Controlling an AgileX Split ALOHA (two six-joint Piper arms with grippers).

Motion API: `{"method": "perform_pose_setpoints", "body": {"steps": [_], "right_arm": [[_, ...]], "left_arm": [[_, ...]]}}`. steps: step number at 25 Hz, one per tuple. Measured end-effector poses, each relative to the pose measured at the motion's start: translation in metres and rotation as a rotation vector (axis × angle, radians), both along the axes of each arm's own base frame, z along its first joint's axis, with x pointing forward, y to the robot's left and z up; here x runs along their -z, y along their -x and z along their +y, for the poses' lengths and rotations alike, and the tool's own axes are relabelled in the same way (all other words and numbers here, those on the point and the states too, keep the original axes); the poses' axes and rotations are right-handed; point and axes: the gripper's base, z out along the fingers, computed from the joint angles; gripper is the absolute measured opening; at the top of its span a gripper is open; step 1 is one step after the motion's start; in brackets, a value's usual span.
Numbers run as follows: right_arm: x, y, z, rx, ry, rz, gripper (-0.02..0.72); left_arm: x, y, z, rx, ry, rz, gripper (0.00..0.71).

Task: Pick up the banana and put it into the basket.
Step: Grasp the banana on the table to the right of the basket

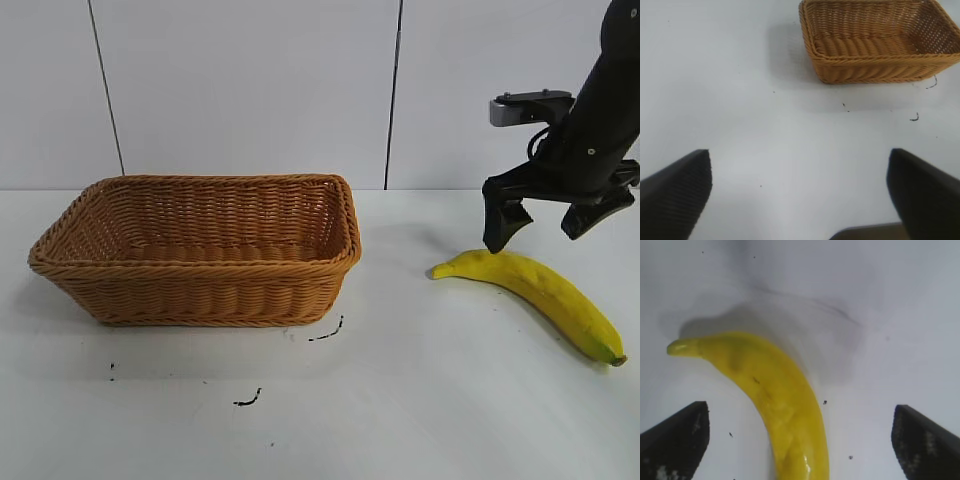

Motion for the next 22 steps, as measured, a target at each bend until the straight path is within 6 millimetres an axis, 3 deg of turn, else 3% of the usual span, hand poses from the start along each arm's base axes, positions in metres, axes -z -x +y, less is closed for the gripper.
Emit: {"method": "perform_pose_setpoints", "body": {"steps": [11,22], "right_arm": [[0.039,0.004,0.001,0.015,-0.015,0.135,0.692],[0.040,0.005,0.001,0.017,-0.016,0.151,0.627]], "left_arm": [[0.000,0.000,0.000,0.000,0.000,0.000,0.690],[0.000,0.000,0.000,0.000,0.000,0.000,0.690]]}}
